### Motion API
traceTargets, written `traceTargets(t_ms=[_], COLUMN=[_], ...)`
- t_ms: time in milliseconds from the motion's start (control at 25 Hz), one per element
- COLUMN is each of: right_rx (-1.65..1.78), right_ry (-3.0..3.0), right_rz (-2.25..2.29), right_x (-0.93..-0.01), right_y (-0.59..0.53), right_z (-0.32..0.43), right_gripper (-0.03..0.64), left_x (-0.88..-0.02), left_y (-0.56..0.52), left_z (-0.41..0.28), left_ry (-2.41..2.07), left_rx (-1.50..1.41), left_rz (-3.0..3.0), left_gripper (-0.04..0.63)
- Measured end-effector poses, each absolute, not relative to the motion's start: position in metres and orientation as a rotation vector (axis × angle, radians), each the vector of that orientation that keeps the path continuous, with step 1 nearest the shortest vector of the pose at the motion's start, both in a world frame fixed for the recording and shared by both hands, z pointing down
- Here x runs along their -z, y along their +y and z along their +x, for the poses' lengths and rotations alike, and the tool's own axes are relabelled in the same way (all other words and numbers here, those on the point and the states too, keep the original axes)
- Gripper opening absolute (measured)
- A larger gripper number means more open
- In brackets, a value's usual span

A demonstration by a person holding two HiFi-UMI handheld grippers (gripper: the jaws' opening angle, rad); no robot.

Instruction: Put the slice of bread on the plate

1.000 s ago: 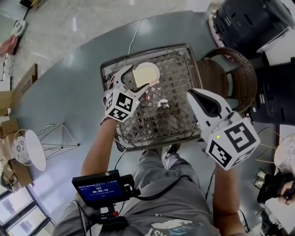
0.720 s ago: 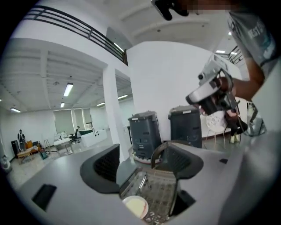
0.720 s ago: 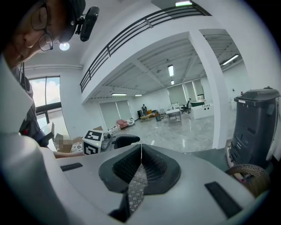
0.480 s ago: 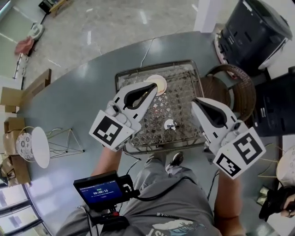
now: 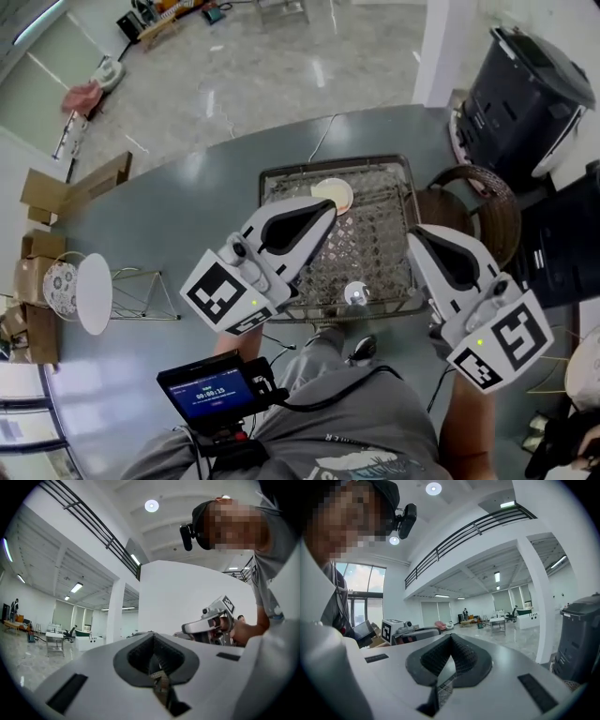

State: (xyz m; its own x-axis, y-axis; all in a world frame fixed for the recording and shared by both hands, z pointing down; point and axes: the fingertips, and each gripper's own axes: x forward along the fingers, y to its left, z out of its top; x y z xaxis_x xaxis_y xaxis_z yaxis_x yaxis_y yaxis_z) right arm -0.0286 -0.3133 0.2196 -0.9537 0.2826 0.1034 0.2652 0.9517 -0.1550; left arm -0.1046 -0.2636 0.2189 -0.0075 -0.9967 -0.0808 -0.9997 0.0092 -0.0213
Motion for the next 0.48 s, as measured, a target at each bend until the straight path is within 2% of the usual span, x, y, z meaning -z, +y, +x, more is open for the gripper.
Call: traceTargets(t_ms=[480], right_rx=[-0.119], right_ry=[-3.012], right_rz=[-0.464], right_x=[-0.196], right_y=[-0.294], right_z=[0.022], right_gripper=[0.006], left_x=[-0.190], left_y=[-0.246], left_z=[-0.053], left_ry=[2.162], left_rx=[-0.074], left_rz=[-2.097], left_gripper=[0.006])
